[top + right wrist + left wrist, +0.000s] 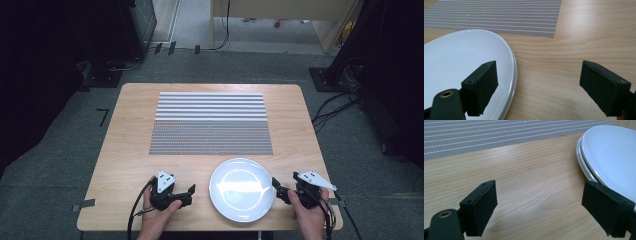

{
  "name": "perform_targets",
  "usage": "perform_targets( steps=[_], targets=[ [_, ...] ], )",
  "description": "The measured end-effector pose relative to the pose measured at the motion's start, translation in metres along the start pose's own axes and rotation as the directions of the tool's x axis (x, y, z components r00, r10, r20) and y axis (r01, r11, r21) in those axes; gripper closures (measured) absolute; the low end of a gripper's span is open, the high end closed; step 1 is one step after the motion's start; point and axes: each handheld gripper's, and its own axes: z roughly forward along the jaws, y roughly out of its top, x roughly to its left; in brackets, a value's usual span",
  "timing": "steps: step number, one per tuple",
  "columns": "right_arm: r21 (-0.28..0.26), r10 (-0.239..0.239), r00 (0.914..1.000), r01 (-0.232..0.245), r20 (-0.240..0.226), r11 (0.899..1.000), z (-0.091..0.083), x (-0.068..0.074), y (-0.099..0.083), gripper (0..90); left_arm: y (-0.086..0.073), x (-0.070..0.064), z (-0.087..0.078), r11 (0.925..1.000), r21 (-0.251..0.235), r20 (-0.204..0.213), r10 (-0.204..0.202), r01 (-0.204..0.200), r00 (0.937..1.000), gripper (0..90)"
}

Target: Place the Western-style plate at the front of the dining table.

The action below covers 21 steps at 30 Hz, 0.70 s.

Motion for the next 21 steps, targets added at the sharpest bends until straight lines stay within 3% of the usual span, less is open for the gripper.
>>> perform_targets(
  steps=[11, 21],
  targets=[
    [0.011, -0.016, 0.9996, 0.016, -0.022, 1.000, 0.003, 0.005, -0.001, 14.3, 0.001, -0.019, 0.012, 0.9994, 0.010, 0.026, 0.034, -0.034, 0.9991, 12.9],
    [0.021, -0.035, 0.9976, 0.037, -0.059, 0.999, 0.006, 0.013, -0.001, 13.5, 0.003, -0.028, 0.020, 0.9994, 0.013, 0.068, 0.032, -0.033, 0.9972, 12.9]
  ],
)
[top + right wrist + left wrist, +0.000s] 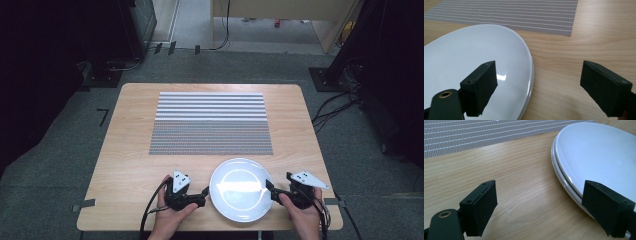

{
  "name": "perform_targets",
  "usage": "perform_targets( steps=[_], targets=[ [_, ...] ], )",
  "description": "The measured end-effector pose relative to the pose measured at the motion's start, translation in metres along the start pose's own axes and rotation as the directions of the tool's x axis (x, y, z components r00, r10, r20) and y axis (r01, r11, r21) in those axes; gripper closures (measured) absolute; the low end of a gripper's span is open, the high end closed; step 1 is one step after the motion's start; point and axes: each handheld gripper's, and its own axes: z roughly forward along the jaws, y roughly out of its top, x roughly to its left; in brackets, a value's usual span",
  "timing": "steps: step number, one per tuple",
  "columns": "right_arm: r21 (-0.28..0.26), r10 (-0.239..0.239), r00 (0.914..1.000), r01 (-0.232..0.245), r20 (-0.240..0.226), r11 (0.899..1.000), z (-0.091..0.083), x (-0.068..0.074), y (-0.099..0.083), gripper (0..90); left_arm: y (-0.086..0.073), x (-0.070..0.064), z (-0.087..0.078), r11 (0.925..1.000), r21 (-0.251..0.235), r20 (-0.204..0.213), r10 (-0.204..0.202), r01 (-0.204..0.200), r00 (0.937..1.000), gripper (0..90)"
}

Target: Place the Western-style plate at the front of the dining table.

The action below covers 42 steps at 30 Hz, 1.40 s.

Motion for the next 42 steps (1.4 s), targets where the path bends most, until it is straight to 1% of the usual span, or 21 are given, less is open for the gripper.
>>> perform_targets(
  steps=[4, 7, 10, 12, 15, 16, 18, 19, 20, 22, 26, 27, 30, 31, 33, 35, 36, 37, 40, 41, 42],
  targets=[
    [0.001, -0.002, 1.0000, 0.002, -0.009, 1.000, 0.002, 0.004, 0.000, 13.9, 0.001, -0.003, 0.002, 1.0000, -0.001, 0.008, 0.000, 0.000, 1.0000, 13.0],
    [-0.002, -0.003, 1.0000, 0.003, -0.007, 1.000, 0.003, 0.007, 0.001, 17.0, 0.002, -0.004, 0.002, 1.0000, -0.003, 0.016, 0.003, -0.003, 0.9999, 13.6],
    [-0.005, -0.004, 1.0000, 0.004, 0.002, 1.000, 0.005, 0.010, 0.001, 21.5, 0.002, -0.009, 0.004, 1.0000, -0.002, 0.040, 0.009, -0.009, 0.9991, 14.1],
    [-0.007, -0.002, 1.0000, 0.002, 0.001, 1.000, 0.005, 0.011, 0.001, 26.9, 0.002, -0.011, 0.005, 0.9999, -0.001, 0.046, 0.012, -0.012, 0.9988, 14.4],
    [-0.009, -0.001, 0.9999, 0.001, -0.011, 1.000, 0.005, 0.010, 0.000, 39.9, 0.002, -0.016, 0.008, 0.9998, 0.009, 0.066, 0.015, -0.015, 0.9977, 14.7],
    [-0.009, -0.001, 0.9999, 0.001, -0.011, 1.000, 0.005, 0.010, 0.000, 39.9, 0.002, -0.016, 0.008, 0.9998, 0.009, 0.066, 0.015, -0.015, 0.9977, 14.7],
    [-0.014, 0.000, 0.9998, 0.000, -0.022, 1.000, 0.004, 0.011, 0.000, 46.5, 0.002, -0.017, 0.009, 0.9997, 0.016, 0.071, 0.015, -0.017, 0.9974, 14.8],
    [-0.014, 0.000, 0.9998, 0.000, -0.019, 1.000, 0.003, 0.011, 0.000, 49.4, 0.002, -0.018, 0.010, 0.9998, 0.017, 0.073, 0.013, -0.014, 0.9972, 15.3],
    [-0.016, 0.010, 0.9998, -0.010, -0.016, 1.000, 0.002, 0.012, 0.000, 54.4, 0.002, -0.019, 0.010, 0.9997, 0.019, 0.077, 0.012, -0.014, 0.9970, 16.5],
    [-0.023, 0.026, 0.9995, -0.026, -0.017, 0.999, 0.002, 0.011, 0.000, 58.1, 0.002, -0.022, 0.012, 0.9996, 0.025, 0.074, 0.015, -0.017, 0.9972, 22.5],
    [-0.037, 0.045, 0.9989, -0.045, -0.016, 0.998, 0.002, 0.009, -0.001, 62.2, 0.001, -0.024, 0.014, 0.9993, 0.035, 0.081, 0.010, -0.013, 0.9967, 26.4],
    [-0.035, 0.062, 0.9978, -0.063, -0.024, 0.997, 0.001, 0.007, -0.002, 64.8, 0.001, -0.025, 0.015, 0.9992, 0.038, 0.082, 0.011, -0.014, 0.9966, 31.0],
    [-0.014, 0.095, 0.9948, -0.095, -0.038, 0.995, 0.001, 0.006, -0.002, 68.4, -0.001, -0.025, 0.016, 0.9992, 0.040, 0.099, 0.000, -0.004, 0.9951, 34.3],
    [-0.014, 0.095, 0.9948, -0.095, -0.038, 0.995, 0.001, 0.006, -0.002, 68.4, -0.001, -0.025, 0.016, 0.9992, 0.040, 0.099, 0.000, -0.004, 0.9951, 35.5],
    [0.003, 0.104, 0.9937, -0.104, -0.043, 0.995, 0.001, 0.006, -0.002, 69.9, 0.000, -0.024, 0.015, 0.9992, 0.041, 0.105, -0.006, 0.002, 0.9944, 38.1],
    [0.027, 0.129, 0.9904, -0.128, -0.049, 0.991, 0.001, 0.005, -0.001, 72.9, 0.000, -0.024, 0.015, 0.9992, 0.040, 0.109, -0.011, 0.007, 0.9940, 40.3],
    [0.027, 0.129, 0.9904, -0.128, -0.049, 0.991, 0.001, 0.005, -0.001, 72.9, 0.000, -0.024, 0.015, 0.9992, 0.039, 0.113, -0.015, 0.011, 0.9935, 40.3],
    [0.041, 0.138, 0.9890, -0.136, -0.054, 0.990, 0.002, 0.004, -0.002, 76.4, 0.000, -0.024, 0.015, 0.9992, 0.039, 0.117, -0.016, 0.012, 0.9930, 41.8],
    [0.049, 0.150, 0.9873, -0.148, -0.050, 0.988, 0.003, 0.003, -0.002, 79.2, -0.001, -0.024, 0.015, 0.9992, 0.037, 0.130, -0.018, 0.013, 0.9913, 43.5],
    [0.057, 0.171, 0.9838, -0.168, -0.053, 0.984, 0.003, 0.001, -0.002, 81.4, -0.001, -0.024, 0.015, 0.9992, 0.038, 0.136, -0.015, 0.010, 0.9906, 45.5],
    [0.058, 0.177, 0.9827, -0.173, -0.056, 0.983, 0.002, 0.001, -0.002, 82.4, -0.001, -0.024, 0.015, 0.9992, 0.038, 0.139, -0.014, 0.009, 0.9902, 46.5]
  ],
)
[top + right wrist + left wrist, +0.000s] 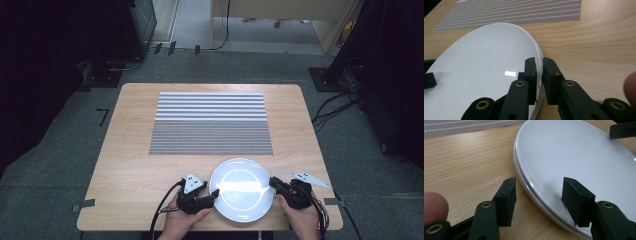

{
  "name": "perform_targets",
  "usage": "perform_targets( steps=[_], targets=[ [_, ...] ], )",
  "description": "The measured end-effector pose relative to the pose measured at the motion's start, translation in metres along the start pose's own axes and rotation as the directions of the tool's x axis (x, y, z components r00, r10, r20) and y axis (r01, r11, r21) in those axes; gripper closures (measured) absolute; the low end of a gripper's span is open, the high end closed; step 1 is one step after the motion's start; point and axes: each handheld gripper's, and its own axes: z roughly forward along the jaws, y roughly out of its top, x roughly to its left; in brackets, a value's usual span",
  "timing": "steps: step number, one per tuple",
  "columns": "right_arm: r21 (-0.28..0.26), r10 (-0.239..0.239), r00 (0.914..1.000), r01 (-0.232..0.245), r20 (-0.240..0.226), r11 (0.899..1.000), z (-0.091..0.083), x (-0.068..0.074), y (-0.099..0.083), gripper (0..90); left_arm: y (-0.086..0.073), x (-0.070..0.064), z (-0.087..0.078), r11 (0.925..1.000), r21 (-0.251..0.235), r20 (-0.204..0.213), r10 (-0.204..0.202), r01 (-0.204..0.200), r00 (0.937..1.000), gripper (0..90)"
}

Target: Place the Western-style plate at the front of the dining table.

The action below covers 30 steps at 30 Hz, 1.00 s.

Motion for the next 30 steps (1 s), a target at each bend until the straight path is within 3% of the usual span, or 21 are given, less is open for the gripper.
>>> perform_targets(
  steps=[9, 10, 11, 12, 15, 21, 30],
  targets=[
    [-0.014, 0.017, 0.9997, -0.017, -0.015, 1.000, -0.001, 0.002, -0.001, 86.1, -0.001, -0.003, 0.002, 1.0000, 0.000, 0.003, 0.007, -0.007, 1.0000, 48.1],
    [-0.016, 0.047, 0.9971, -0.048, -0.060, 0.999, -0.002, 0.001, -0.001, 87.3, -0.001, -0.004, 0.002, 1.0000, -0.003, 0.001, 0.007, -0.007, 1.0000, 47.9],
    [-0.016, 0.047, 0.9971, -0.048, -0.060, 0.999, -0.002, 0.001, -0.001, 87.3, -0.001, -0.004, 0.002, 1.0000, -0.003, 0.001, 0.007, -0.007, 1.0000, 47.8],
    [-0.003, 0.053, 0.9947, -0.054, -0.088, 0.999, 0.000, 0.002, -0.001, 87.0, -0.001, -0.004, 0.002, 1.0000, -0.004, 0.001, 0.007, -0.007, 1.0000, 47.8],
    [0.000, 0.027, 0.9969, -0.028, -0.074, 1.000, 0.003, 0.008, -0.003, 83.6, -0.001, -0.004, 0.002, 0.9999, -0.002, 0.003, 0.011, -0.011, 0.9999, 47.4],
    [-0.041, 0.040, 0.9992, -0.041, -0.008, 0.998, -0.004, 0.002, -0.001, 82.4, -0.003, -0.001, 0.001, 1.0000, -0.003, 0.010, -0.003, 0.003, 0.9999, 44.6],
    [-0.003, 0.050, 0.9984, -0.050, -0.027, 0.999, 0.001, 0.000, -0.003, 82.4, -0.004, -0.001, 0.000, 0.9999, -0.011, 0.018, 0.000, 0.001, 0.9998, 45.4]
  ],
)
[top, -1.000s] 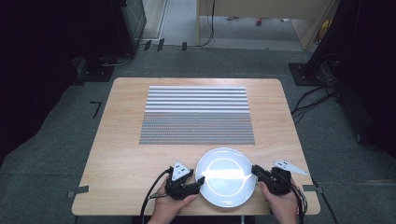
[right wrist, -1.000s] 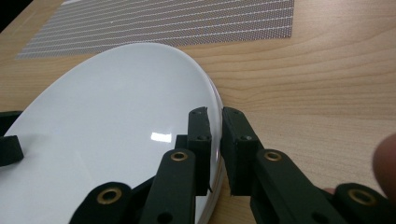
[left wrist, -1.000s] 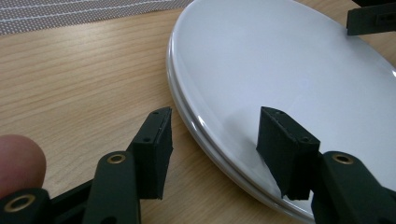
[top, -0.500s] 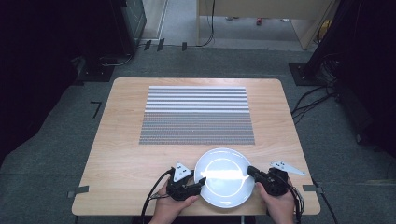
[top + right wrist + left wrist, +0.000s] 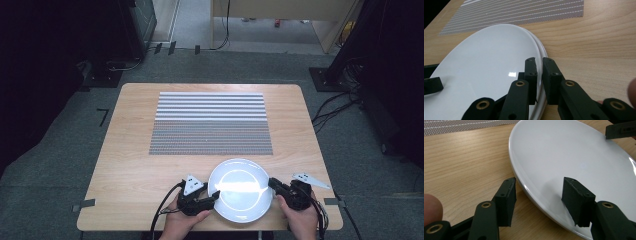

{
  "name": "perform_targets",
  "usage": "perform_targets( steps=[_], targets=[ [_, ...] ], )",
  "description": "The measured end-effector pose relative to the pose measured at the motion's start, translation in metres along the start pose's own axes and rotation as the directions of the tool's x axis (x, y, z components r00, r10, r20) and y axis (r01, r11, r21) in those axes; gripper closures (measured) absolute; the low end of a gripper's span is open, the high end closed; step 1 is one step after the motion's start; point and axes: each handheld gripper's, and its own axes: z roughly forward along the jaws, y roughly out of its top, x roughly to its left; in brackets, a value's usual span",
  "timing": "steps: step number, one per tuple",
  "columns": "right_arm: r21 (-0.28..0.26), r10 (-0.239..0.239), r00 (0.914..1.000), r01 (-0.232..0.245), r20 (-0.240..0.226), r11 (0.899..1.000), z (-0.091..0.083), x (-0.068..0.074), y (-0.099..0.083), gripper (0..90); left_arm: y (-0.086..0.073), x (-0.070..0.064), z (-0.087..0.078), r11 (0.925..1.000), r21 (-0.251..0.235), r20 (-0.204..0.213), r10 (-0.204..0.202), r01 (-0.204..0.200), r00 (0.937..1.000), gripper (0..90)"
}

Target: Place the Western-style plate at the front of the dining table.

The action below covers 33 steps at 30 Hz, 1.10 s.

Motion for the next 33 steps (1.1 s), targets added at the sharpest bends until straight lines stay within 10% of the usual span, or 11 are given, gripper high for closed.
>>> perform_targets(
  steps=[33],
  targets=[
    [0.017, 0.173, 0.9799, -0.172, -0.100, 0.985, -0.005, -0.019, 0.000, 85.6, -0.001, 0.000, 0.000, 1.0000, 0.002, 0.021, 0.007, -0.007, 0.9998, 45.3]
  ],
)
